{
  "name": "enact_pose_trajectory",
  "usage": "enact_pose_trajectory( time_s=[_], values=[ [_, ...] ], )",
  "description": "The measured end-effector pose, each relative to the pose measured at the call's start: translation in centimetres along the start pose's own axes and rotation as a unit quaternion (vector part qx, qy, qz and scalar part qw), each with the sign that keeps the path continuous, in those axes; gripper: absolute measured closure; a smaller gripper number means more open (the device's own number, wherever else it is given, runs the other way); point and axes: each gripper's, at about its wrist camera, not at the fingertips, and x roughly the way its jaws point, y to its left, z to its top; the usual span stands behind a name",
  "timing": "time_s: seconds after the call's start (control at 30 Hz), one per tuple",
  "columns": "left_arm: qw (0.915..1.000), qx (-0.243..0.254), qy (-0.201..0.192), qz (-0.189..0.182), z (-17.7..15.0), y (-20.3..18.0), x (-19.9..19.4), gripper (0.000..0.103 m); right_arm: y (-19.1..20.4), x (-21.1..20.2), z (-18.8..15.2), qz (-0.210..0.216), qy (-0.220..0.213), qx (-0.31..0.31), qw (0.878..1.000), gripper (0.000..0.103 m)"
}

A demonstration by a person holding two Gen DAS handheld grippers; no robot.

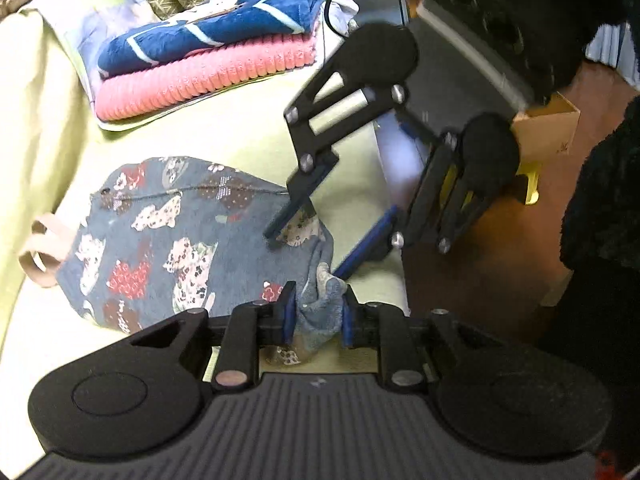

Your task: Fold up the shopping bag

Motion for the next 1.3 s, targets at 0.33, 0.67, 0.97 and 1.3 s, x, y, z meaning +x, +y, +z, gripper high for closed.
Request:
enact_pose_trajectory(
  time_s=[0.33, 0.67, 0.97, 1.3],
  values=[
    [0.9829, -0.172, -0.021, -0.061, -1.1, 4.6, -0.9, 0.082, -0.4, 1.2, -1.0, 0.05, 0.005, -0.022, 0.998, 0.068],
    [0.9831, -0.182, -0.018, -0.018, -1.2, 6.2, -3.1, 0.086, -13.1, 6.1, -3.8, 0.277, 0.084, 0.433, 0.854, 0.092],
    [0.9971, -0.037, -0.017, 0.064, 2.2, 2.5, -3.6, 0.099, -15.8, 9.2, -6.2, 0.352, 0.16, 0.515, 0.765, 0.095],
    [0.9946, -0.032, 0.051, 0.085, 1.6, 2.5, 1.0, 0.103, -16.3, 11.6, -6.8, 0.361, 0.211, 0.533, 0.736, 0.097]
  ],
)
